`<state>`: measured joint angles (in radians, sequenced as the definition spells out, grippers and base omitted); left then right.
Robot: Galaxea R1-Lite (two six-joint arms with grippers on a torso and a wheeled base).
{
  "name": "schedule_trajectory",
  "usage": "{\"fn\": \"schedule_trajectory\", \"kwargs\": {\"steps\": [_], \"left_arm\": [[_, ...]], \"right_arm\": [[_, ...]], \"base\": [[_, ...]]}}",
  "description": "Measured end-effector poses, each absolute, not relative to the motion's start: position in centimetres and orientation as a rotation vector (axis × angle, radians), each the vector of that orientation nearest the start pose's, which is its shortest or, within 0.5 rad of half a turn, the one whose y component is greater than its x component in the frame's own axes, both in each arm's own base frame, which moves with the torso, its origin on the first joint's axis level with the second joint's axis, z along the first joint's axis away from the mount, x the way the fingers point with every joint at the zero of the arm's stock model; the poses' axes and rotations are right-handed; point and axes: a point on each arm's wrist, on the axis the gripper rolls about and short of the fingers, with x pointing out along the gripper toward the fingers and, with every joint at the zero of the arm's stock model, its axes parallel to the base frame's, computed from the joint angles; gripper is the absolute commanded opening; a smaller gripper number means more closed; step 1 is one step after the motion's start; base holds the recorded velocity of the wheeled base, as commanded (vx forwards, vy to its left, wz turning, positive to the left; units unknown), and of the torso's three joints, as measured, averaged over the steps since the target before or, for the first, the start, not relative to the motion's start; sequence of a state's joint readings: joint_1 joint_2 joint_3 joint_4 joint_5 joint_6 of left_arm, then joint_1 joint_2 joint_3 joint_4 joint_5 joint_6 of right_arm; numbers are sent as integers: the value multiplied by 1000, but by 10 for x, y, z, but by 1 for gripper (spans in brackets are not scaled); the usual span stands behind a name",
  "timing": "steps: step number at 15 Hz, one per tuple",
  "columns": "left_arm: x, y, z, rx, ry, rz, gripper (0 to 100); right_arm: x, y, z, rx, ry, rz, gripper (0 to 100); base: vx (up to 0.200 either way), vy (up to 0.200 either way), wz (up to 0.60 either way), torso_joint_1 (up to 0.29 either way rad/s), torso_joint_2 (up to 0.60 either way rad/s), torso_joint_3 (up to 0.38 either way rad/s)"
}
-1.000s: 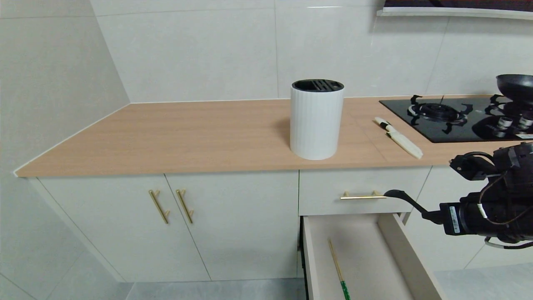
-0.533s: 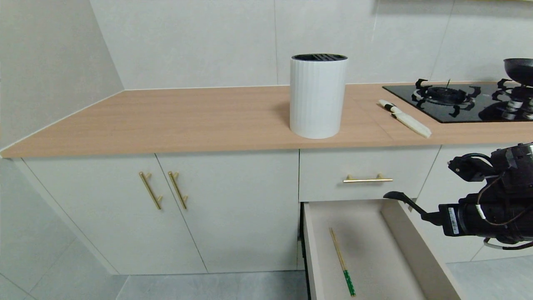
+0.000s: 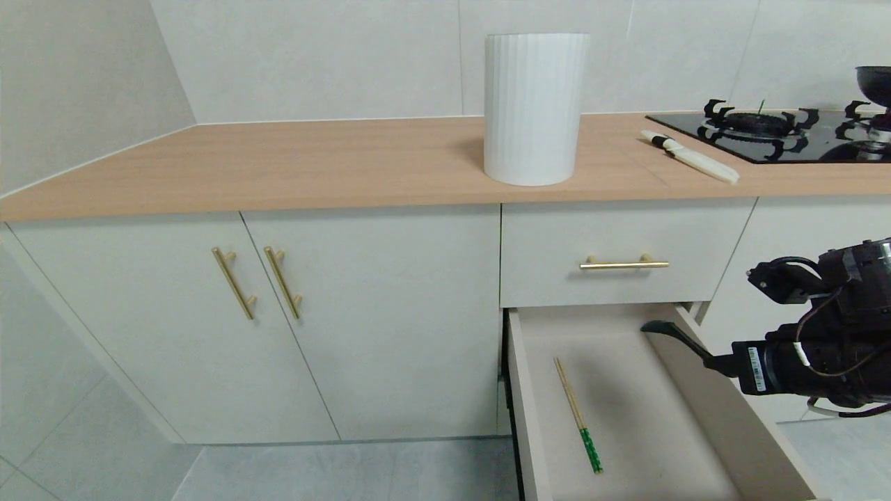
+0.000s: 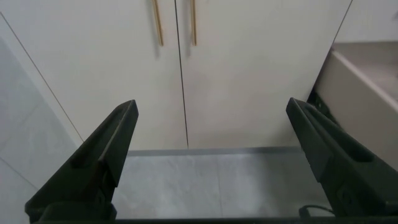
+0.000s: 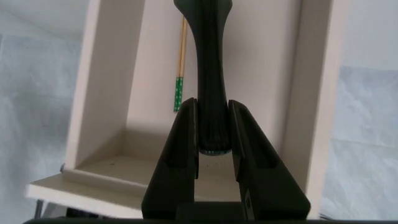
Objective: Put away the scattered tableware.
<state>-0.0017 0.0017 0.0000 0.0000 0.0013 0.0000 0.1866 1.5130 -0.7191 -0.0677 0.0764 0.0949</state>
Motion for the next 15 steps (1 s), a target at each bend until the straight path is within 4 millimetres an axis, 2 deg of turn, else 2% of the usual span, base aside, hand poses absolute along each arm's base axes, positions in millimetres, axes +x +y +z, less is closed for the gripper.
{"fn": "schedule_trajectory", "kwargs": {"steps": [3,10,13,15], "left_arm": [[-23,0,76,0,2,0,100],[-23,0,76,0,2,-1,100],[-23,0,76,0,2,0,100],[-23,0,76,0,2,0,100]], "right_arm": [[231,46,160,49,740,217,0],[236,48,157,50,734,223,0],[257,52,139,62,725,217,0],[277,56,116,89,712,204,0]], "base": [[0,0,0,-32,188,131],[0,0,0,0,0,0],[0,0,0,0,0,0],[0,0,0,0,0,0]]}}
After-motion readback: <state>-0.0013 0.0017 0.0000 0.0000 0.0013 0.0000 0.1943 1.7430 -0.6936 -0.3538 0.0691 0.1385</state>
